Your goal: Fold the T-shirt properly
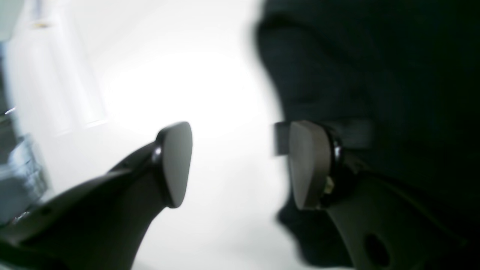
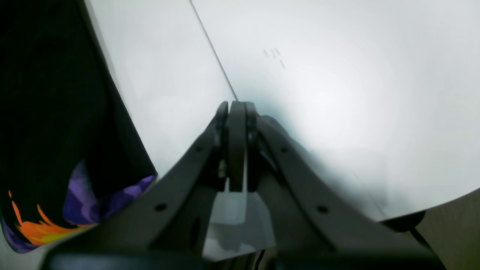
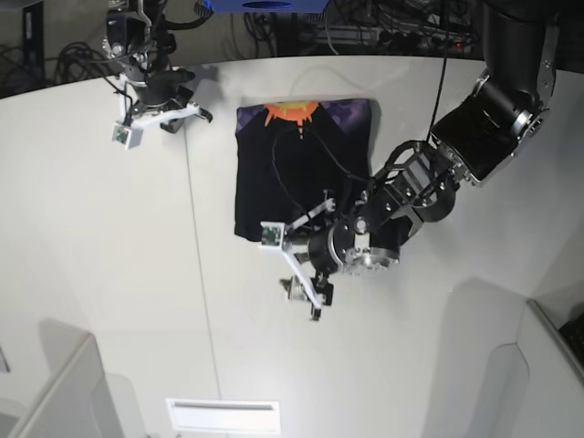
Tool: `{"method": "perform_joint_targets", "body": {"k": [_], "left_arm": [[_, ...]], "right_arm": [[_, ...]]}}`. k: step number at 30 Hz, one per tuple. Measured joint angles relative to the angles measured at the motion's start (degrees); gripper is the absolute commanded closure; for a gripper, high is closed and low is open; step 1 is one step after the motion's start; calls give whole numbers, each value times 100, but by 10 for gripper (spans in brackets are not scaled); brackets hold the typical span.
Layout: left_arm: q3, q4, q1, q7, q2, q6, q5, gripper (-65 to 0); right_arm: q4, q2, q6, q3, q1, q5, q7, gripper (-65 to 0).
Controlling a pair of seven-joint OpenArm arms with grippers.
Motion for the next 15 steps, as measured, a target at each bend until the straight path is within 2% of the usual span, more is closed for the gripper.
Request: {"method": "perform_joint_targets", "body": {"k": [1, 3, 5, 7, 9, 10, 12, 14, 15], "left_arm": [[-308, 116, 15, 31, 66, 9, 17, -392], [-883, 446, 70, 476, 223, 11, -9, -387], [-1480, 796, 264, 721, 354, 31, -2, -334], [-2044, 1126, 682, 726, 352, 31, -4, -197], [-2562, 1366, 1211, 813, 291, 28, 39, -21], [-2763, 1467, 1460, 863, 286, 4, 57, 0], [-3191, 1644, 1838, 839, 291, 26, 50, 0], [-3633, 1853, 2184, 824, 337, 15, 31, 0], [-3869, 1947, 2361, 761, 341, 26, -7, 0]], "right_arm": [[0, 11, 0, -2, -4, 2, 0, 0], [7, 52, 2, -11, -15, -22, 7, 0], [13, 210, 2, -33, -11, -17, 7, 0], [17, 461, 22, -35, -26, -4, 85, 0], [17, 671, 20, -22, -70, -33, 431, 0], [24, 772, 20, -20, -131, -61, 610, 0], [87, 960, 61, -33, -254, -42, 800, 0], [103, 1200, 514, -37, -411, -20, 1025, 0], [105, 1287, 640, -35, -450, -146, 1150, 0]]}}
